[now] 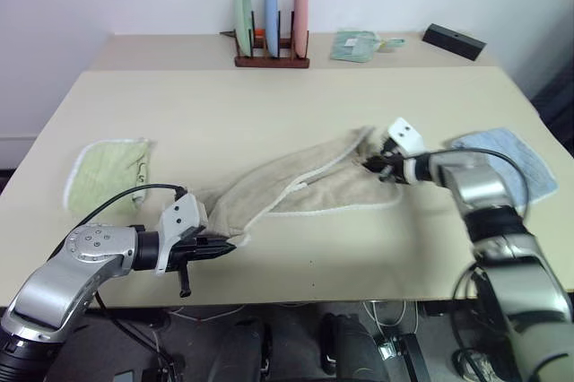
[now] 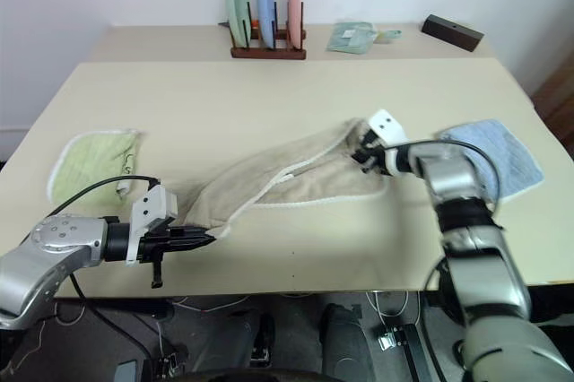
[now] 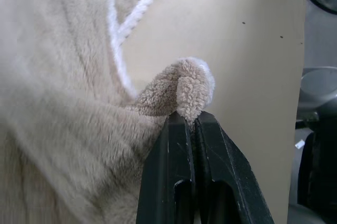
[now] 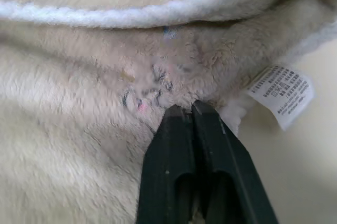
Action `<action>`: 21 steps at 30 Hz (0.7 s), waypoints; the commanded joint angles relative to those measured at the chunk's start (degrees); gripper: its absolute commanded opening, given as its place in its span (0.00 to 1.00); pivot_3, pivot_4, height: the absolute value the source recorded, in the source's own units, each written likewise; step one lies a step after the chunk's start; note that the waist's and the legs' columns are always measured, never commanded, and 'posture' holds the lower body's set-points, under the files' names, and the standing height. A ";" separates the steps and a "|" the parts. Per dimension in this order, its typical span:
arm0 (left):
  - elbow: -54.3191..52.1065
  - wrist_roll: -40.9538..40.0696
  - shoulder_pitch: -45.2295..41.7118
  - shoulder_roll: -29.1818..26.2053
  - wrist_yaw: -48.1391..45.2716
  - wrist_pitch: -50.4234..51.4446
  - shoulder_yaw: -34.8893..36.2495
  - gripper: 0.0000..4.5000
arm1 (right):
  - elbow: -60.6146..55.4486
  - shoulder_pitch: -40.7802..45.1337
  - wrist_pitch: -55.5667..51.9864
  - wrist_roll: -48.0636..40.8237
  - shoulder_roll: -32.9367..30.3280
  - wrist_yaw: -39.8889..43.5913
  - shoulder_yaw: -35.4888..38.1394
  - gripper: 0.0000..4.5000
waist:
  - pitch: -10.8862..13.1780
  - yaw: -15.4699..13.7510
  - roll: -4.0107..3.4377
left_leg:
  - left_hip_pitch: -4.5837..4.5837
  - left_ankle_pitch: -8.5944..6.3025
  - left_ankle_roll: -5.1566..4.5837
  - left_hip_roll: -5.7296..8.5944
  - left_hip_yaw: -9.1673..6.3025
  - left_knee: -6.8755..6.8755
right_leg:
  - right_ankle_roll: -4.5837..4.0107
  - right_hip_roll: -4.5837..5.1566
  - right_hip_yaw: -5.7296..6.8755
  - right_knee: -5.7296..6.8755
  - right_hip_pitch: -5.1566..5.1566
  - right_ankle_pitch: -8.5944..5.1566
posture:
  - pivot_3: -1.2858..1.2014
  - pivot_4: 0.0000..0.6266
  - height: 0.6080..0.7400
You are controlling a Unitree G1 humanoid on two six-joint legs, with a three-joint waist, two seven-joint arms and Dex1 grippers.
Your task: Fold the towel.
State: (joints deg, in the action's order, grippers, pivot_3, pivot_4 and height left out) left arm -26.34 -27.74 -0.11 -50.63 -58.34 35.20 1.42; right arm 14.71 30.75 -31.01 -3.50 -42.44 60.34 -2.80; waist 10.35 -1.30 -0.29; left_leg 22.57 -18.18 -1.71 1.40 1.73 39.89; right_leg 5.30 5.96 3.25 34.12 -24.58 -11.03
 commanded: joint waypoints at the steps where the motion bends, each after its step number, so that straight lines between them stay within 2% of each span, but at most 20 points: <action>1: 0.06 0.02 0.69 -0.72 -0.48 -1.85 2.00 0.00 | -14.29 -10.44 -3.20 -3.03 -7.05 3.92 3.44 0.02 | 0.00 0.04 0.00 | -0.05 -0.13 -0.21 0.00 0.02 0.00 | 0.01 -0.02 0.01 -0.01 0.02 0.00 | 0.52 0.24 0.98; 4: 0.81 0.41 0.48 -0.74 -0.63 -2.47 1.59 0.00 | -19.75 -15.07 -2.06 -3.23 -9.76 3.12 3.85 0.02 | 0.00 0.79 0.03 | -0.09 -0.17 -0.29 -0.02 0.08 0.05 | -0.02 -0.02 0.02 -0.02 0.07 -0.02 | 0.52 0.24 0.98; 7: 1.69 0.91 -0.80 -0.65 -0.77 -2.82 0.66 0.00 | -20.21 -16.43 4.23 -1.71 -11.64 3.37 3.23 0.02 | 0.01 1.02 0.03 | -0.17 -0.16 -0.27 -0.11 0.16 0.05 | -0.04 -0.11 -0.01 0.02 0.05 -0.04 | 0.52 0.24 0.98; 8: 2.17 1.11 -1.64 -0.54 -0.93 -3.03 0.21 0.00 | -19.92 -16.24 7.46 -1.14 -12.42 3.57 3.28 0.14 | 0.01 0.99 0.03 | -0.18 -0.15 -0.26 -0.13 0.16 0.06 | -0.04 -0.14 -0.01 0.03 0.04 -0.04 | 0.52 0.24 0.98; 9: 2.59 1.37 -2.27 -0.32 -0.91 -3.34 -0.15 0.00 | -19.51 -15.36 9.20 -0.94 -12.67 2.63 4.14 0.19 | 0.01 0.89 0.02 | -0.17 -0.14 -0.25 -0.13 0.16 0.06 | -0.04 -0.15 -0.01 0.04 0.04 -0.04 | 0.52 0.24 0.98; 12: 3.35 1.84 -2.87 -0.08 -0.99 -4.09 -0.62 0.00 | -19.02 -14.28 13.01 -1.17 -14.13 2.21 5.96 0.50 | 0.03 0.70 0.02 | -0.14 -0.14 -0.25 -0.13 0.20 0.06 | -0.02 -0.16 -0.01 0.04 0.01 -0.03 | 0.52 0.24 0.98; 17: 4.14 2.59 -3.10 0.61 -1.05 -5.05 -1.26 0.00 | -17.81 -13.46 16.20 -1.81 -17.54 2.88 8.10 0.50 | 0.04 0.49 0.04 | -0.11 -0.14 -0.27 -0.12 0.23 0.07 | 0.00 -0.15 -0.01 0.01 0.02 -0.02 | 0.52 0.24 0.98; 21: 4.55 3.00 -3.51 1.37 -0.88 -5.53 -1.90 0.00 | -15.68 -11.82 19.66 -0.42 -17.80 0.93 8.07 0.50 | 0.03 0.62 0.04 | -0.13 -0.14 -0.27 -0.12 0.23 0.08 | -0.02 -0.14 -0.02 0.02 0.03 -0.03 | 0.52 0.24 0.98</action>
State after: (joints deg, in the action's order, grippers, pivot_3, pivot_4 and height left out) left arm -21.33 -24.95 -2.98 -49.32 -59.13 30.66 -0.68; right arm -1.58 17.31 -13.41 -4.65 -59.62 62.50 3.62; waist 10.39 -0.68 -0.25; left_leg 22.44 -18.32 -1.98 1.27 1.96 39.97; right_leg 5.28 5.83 3.23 34.15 -24.56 -11.06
